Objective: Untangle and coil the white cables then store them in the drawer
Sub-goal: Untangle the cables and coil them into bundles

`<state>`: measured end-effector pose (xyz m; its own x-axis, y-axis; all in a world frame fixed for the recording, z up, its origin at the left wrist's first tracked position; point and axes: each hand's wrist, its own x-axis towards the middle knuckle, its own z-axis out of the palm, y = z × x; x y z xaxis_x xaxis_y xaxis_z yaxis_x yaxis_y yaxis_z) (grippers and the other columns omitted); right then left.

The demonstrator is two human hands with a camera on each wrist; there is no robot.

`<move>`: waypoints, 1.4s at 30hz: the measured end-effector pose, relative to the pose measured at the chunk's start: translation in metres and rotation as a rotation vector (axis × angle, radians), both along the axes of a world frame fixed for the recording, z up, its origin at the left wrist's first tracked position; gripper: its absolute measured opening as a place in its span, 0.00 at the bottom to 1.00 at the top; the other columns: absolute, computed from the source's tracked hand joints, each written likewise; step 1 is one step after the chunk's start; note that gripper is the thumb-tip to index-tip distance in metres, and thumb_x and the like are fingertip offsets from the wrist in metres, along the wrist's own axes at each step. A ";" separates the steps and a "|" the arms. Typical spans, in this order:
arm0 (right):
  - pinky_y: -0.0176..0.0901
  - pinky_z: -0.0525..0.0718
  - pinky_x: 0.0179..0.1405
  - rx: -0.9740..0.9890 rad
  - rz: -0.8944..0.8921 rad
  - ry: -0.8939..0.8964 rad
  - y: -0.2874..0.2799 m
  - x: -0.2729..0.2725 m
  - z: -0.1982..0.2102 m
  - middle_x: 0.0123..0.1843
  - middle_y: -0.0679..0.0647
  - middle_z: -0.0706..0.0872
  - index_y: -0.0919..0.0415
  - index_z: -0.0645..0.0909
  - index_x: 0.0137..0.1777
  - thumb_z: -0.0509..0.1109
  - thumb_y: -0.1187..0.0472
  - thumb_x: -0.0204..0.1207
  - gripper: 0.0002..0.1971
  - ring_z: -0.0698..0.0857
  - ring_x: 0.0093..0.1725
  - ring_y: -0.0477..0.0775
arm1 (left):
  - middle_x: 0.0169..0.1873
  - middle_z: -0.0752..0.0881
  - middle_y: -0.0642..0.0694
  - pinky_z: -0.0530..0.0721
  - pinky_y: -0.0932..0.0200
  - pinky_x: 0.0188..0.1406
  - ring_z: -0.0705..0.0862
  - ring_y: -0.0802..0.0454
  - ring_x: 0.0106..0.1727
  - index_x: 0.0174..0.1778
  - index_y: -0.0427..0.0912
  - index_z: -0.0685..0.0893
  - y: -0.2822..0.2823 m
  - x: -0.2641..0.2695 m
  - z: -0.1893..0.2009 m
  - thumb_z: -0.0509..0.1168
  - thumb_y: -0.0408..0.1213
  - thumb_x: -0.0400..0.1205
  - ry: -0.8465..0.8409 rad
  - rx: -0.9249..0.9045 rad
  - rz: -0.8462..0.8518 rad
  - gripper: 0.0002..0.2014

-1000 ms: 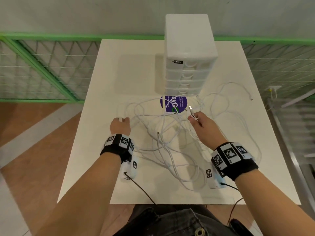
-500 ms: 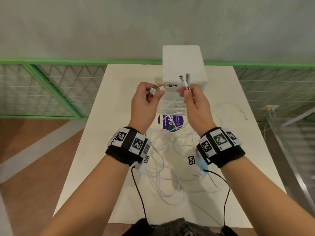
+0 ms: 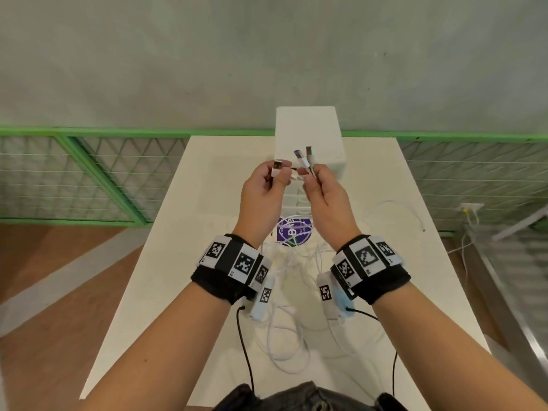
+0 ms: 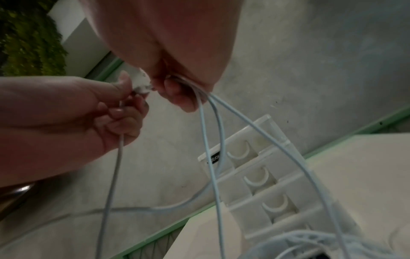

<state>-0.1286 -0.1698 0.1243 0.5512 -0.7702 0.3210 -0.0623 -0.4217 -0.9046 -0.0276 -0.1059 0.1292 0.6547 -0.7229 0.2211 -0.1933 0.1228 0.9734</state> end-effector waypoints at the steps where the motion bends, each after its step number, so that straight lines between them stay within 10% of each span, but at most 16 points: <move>1: 0.31 0.71 0.37 0.013 -0.008 -0.005 0.000 0.000 -0.003 0.35 0.43 0.75 0.61 0.76 0.52 0.56 0.61 0.84 0.07 0.73 0.33 0.36 | 0.34 0.81 0.54 0.74 0.66 0.38 0.77 0.65 0.31 0.54 0.47 0.83 -0.001 -0.001 -0.003 0.59 0.39 0.86 0.028 0.021 -0.010 0.08; 11: 0.33 0.74 0.38 0.158 -0.071 -0.173 0.005 -0.002 -0.003 0.33 0.48 0.80 0.57 0.83 0.47 0.63 0.65 0.80 0.07 0.75 0.31 0.38 | 0.32 0.76 0.49 0.68 0.63 0.29 0.69 0.57 0.28 0.43 0.43 0.82 -0.004 -0.014 -0.003 0.51 0.44 0.89 0.477 -0.071 -0.100 0.16; 17: 0.34 0.76 0.37 0.128 0.007 -0.076 0.006 0.003 -0.007 0.33 0.43 0.82 0.57 0.86 0.55 0.66 0.65 0.78 0.10 0.77 0.30 0.38 | 0.34 0.81 0.52 0.78 0.73 0.33 0.81 0.68 0.29 0.63 0.35 0.79 -0.004 -0.022 0.005 0.55 0.38 0.88 0.301 -0.030 -0.052 0.14; 24: 0.44 0.77 0.35 0.062 0.057 0.072 0.006 -0.001 -0.017 0.26 0.43 0.78 0.47 0.83 0.34 0.66 0.59 0.79 0.12 0.76 0.27 0.45 | 0.44 0.84 0.52 0.82 0.64 0.45 0.83 0.64 0.41 0.55 0.46 0.78 -0.003 -0.022 0.001 0.52 0.37 0.89 0.246 0.036 -0.068 0.10; 27: 0.43 0.75 0.32 0.169 0.133 0.088 0.005 -0.001 -0.022 0.21 0.38 0.80 0.43 0.81 0.32 0.63 0.59 0.80 0.16 0.75 0.24 0.42 | 0.43 0.84 0.49 0.81 0.60 0.31 0.82 0.58 0.35 0.50 0.49 0.79 -0.001 -0.023 0.003 0.51 0.36 0.89 0.246 0.048 -0.124 0.11; 30: 0.31 0.73 0.35 0.231 0.227 0.118 0.004 -0.001 -0.024 0.25 0.36 0.82 0.49 0.80 0.39 0.58 0.60 0.83 0.13 0.78 0.27 0.34 | 0.38 0.78 0.49 0.75 0.64 0.23 0.76 0.59 0.30 0.50 0.50 0.78 0.000 -0.023 0.005 0.49 0.37 0.89 0.279 0.055 -0.153 0.12; 34: 0.32 0.78 0.52 0.336 0.335 0.104 0.007 0.000 -0.030 0.47 0.38 0.82 0.53 0.68 0.73 0.53 0.60 0.85 0.18 0.81 0.44 0.30 | 0.36 0.78 0.53 0.72 0.59 0.31 0.75 0.59 0.33 0.50 0.53 0.79 -0.001 -0.018 0.003 0.49 0.41 0.89 0.286 0.064 -0.177 0.13; 39: 0.33 0.80 0.33 0.485 0.424 -0.043 0.013 -0.002 -0.029 0.38 0.58 0.74 0.39 0.61 0.69 0.51 0.63 0.86 0.19 0.76 0.31 0.48 | 0.45 0.81 0.52 0.77 0.57 0.22 0.77 0.51 0.28 0.50 0.58 0.77 0.003 -0.018 0.005 0.49 0.46 0.89 0.228 0.116 -0.179 0.11; 42: 0.35 0.76 0.28 0.424 0.372 0.039 0.008 -0.002 -0.036 0.33 0.54 0.72 0.44 0.66 0.71 0.53 0.60 0.85 0.17 0.73 0.26 0.43 | 0.44 0.79 0.51 0.80 0.67 0.36 0.78 0.60 0.41 0.52 0.50 0.75 0.000 -0.015 0.000 0.47 0.38 0.90 0.141 0.034 -0.094 0.11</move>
<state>-0.1305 -0.1617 0.0888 0.8155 -0.5788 0.0000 -0.0157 -0.0222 -0.9996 -0.0427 -0.1060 0.1296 0.6066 -0.7879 0.1060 -0.0433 0.1003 0.9940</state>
